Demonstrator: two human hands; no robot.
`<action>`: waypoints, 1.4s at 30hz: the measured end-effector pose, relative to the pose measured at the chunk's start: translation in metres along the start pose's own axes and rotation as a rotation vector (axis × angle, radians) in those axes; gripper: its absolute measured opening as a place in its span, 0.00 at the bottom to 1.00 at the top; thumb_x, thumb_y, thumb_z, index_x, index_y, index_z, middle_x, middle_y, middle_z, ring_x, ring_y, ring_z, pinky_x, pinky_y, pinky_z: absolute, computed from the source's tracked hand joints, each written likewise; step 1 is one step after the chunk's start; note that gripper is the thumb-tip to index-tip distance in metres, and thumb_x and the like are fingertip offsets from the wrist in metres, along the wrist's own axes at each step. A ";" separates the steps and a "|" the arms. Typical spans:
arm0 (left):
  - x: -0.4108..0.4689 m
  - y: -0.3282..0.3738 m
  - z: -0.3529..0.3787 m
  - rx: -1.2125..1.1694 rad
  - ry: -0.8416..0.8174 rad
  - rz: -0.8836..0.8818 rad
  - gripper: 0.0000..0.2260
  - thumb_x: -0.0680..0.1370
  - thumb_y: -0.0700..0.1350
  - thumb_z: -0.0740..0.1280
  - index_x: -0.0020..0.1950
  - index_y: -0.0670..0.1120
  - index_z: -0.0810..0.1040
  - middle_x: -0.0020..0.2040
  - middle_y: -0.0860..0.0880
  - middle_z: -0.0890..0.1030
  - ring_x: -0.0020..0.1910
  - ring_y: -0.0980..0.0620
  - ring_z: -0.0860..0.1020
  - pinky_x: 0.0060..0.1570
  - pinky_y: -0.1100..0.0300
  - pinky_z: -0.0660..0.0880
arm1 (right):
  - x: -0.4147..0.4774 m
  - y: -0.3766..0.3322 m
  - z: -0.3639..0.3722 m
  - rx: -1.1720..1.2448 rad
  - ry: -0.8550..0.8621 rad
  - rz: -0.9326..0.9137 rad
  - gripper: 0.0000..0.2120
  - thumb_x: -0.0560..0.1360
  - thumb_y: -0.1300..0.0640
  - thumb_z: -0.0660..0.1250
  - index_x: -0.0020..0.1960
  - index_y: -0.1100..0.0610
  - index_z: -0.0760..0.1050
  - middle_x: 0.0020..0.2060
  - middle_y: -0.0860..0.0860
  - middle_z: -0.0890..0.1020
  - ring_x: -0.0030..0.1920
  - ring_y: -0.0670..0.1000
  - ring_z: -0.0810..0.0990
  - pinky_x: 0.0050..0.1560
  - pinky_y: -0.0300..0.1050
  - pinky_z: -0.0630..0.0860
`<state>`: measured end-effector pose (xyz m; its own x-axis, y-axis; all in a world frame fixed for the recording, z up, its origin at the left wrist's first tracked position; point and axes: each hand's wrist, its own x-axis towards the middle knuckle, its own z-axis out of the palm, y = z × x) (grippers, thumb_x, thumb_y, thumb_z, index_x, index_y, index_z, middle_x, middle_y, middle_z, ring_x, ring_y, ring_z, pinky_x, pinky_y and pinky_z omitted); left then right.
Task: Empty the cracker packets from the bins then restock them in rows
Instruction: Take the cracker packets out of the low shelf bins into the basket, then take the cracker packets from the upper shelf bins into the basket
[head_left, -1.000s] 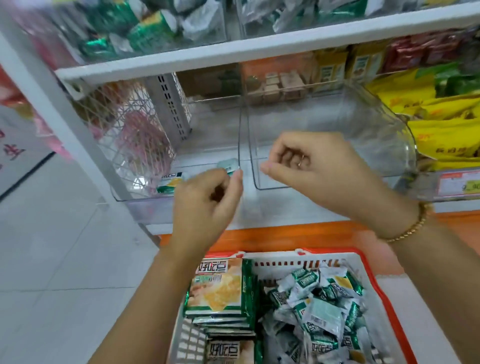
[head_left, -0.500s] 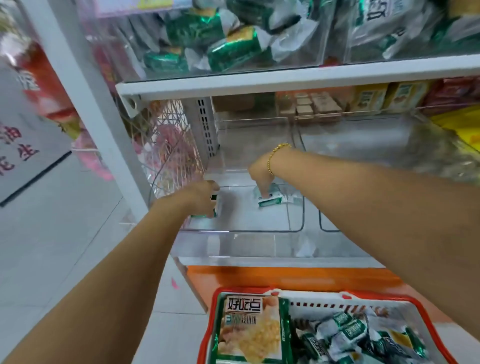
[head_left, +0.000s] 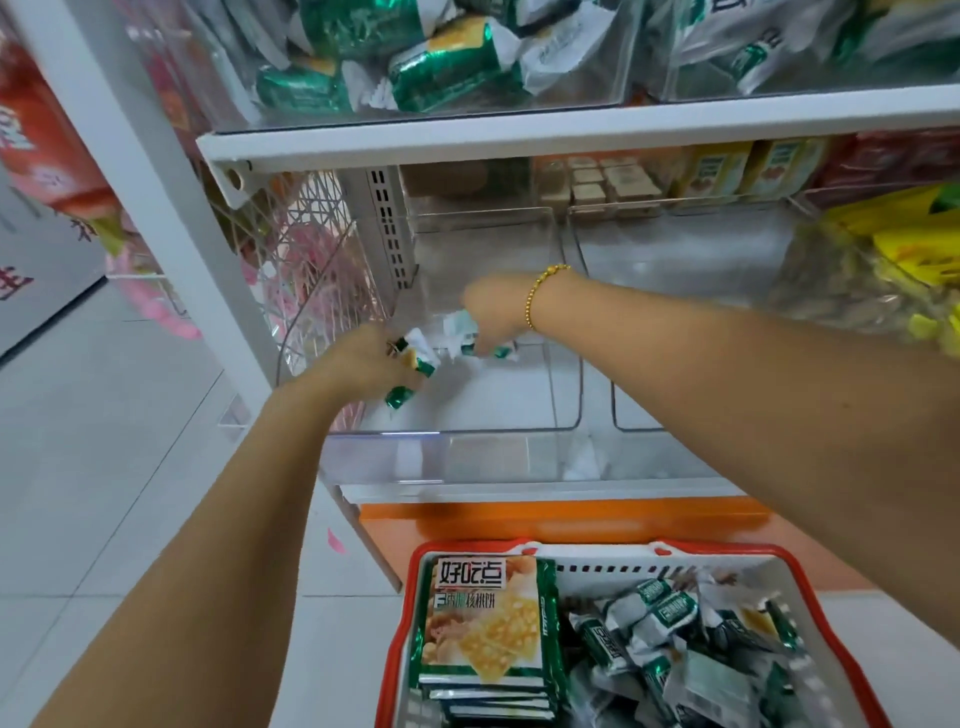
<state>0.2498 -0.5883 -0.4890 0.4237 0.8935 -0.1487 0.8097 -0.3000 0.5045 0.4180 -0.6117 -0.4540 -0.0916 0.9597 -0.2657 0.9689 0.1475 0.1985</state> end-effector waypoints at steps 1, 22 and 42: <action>-0.015 0.008 -0.005 -0.110 0.092 0.005 0.09 0.71 0.44 0.74 0.44 0.44 0.75 0.39 0.46 0.76 0.36 0.50 0.73 0.32 0.62 0.67 | -0.012 0.001 -0.004 0.068 0.132 -0.004 0.19 0.74 0.49 0.68 0.59 0.61 0.75 0.54 0.57 0.80 0.49 0.57 0.77 0.41 0.42 0.70; -0.201 0.091 0.303 -0.418 -0.605 -0.257 0.15 0.73 0.51 0.72 0.39 0.53 0.65 0.37 0.54 0.68 0.35 0.57 0.68 0.40 0.61 0.68 | -0.291 0.019 0.247 0.795 0.064 0.471 0.30 0.73 0.45 0.70 0.69 0.51 0.62 0.55 0.53 0.78 0.49 0.53 0.78 0.46 0.47 0.76; -0.214 0.141 0.234 -0.578 -0.129 0.018 0.05 0.77 0.47 0.67 0.43 0.48 0.80 0.37 0.56 0.79 0.39 0.55 0.77 0.38 0.70 0.71 | -0.339 0.021 0.231 1.050 0.399 0.484 0.05 0.75 0.55 0.70 0.51 0.52 0.80 0.46 0.44 0.83 0.46 0.41 0.79 0.54 0.40 0.76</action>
<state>0.3686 -0.9002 -0.5854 0.5106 0.8311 -0.2203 0.4651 -0.0515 0.8838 0.5223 -0.9889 -0.5776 0.4449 0.8950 -0.0311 0.6203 -0.3331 -0.7101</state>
